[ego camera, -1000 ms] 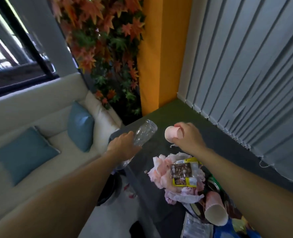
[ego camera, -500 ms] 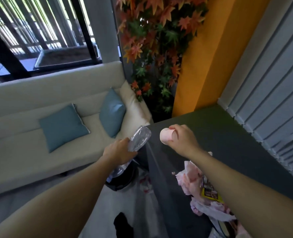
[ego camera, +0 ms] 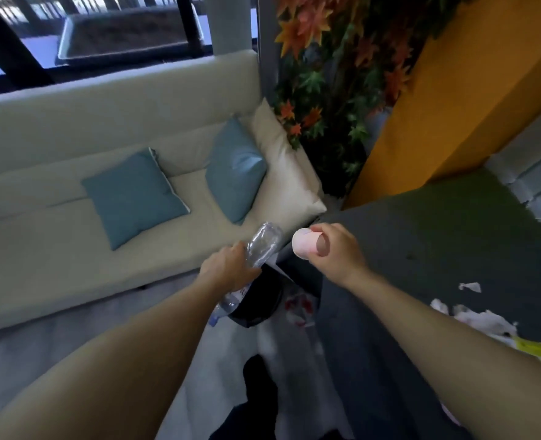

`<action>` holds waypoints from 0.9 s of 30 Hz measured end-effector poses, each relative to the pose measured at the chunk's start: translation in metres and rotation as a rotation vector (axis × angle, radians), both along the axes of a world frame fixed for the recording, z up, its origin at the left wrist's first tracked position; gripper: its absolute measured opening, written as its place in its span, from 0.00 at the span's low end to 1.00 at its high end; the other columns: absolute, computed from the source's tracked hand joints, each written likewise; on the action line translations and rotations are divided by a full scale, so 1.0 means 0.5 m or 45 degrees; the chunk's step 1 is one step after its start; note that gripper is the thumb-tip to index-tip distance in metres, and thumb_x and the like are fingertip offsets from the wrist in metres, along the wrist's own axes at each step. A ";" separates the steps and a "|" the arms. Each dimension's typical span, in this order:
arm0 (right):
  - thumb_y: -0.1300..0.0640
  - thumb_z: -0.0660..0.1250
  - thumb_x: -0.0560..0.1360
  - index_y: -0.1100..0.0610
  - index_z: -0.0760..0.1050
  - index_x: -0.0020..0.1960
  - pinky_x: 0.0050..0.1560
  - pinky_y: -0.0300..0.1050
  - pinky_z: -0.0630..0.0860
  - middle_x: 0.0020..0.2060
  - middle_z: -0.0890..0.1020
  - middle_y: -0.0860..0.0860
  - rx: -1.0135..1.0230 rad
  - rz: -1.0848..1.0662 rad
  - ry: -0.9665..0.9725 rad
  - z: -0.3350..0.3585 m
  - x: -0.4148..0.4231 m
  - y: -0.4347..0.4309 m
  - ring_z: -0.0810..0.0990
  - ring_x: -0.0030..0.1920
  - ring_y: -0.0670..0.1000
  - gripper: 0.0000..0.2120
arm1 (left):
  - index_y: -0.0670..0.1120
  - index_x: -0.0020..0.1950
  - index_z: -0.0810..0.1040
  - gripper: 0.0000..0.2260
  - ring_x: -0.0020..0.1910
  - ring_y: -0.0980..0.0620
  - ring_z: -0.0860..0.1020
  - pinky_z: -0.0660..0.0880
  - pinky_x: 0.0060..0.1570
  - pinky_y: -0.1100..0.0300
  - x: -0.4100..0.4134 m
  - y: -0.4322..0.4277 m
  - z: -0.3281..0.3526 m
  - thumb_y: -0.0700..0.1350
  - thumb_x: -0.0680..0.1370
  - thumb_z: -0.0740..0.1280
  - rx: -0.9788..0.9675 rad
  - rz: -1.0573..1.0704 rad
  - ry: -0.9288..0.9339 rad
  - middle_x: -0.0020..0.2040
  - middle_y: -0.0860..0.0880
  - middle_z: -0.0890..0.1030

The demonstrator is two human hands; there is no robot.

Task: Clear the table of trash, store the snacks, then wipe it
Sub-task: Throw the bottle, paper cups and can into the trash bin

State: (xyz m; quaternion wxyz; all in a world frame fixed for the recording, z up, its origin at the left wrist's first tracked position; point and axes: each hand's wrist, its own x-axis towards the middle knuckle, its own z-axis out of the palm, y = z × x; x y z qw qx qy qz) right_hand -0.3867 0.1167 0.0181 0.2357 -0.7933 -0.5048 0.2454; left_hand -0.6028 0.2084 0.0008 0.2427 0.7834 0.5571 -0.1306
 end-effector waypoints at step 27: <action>0.60 0.72 0.70 0.52 0.75 0.68 0.63 0.41 0.67 0.64 0.73 0.53 -0.598 -0.044 0.189 -0.647 -0.139 0.142 0.73 0.64 0.55 0.26 | 0.48 0.52 0.73 0.21 0.43 0.44 0.80 0.80 0.46 0.50 -0.080 0.129 -0.663 0.63 0.71 0.68 -0.528 0.235 0.218 0.42 0.48 0.78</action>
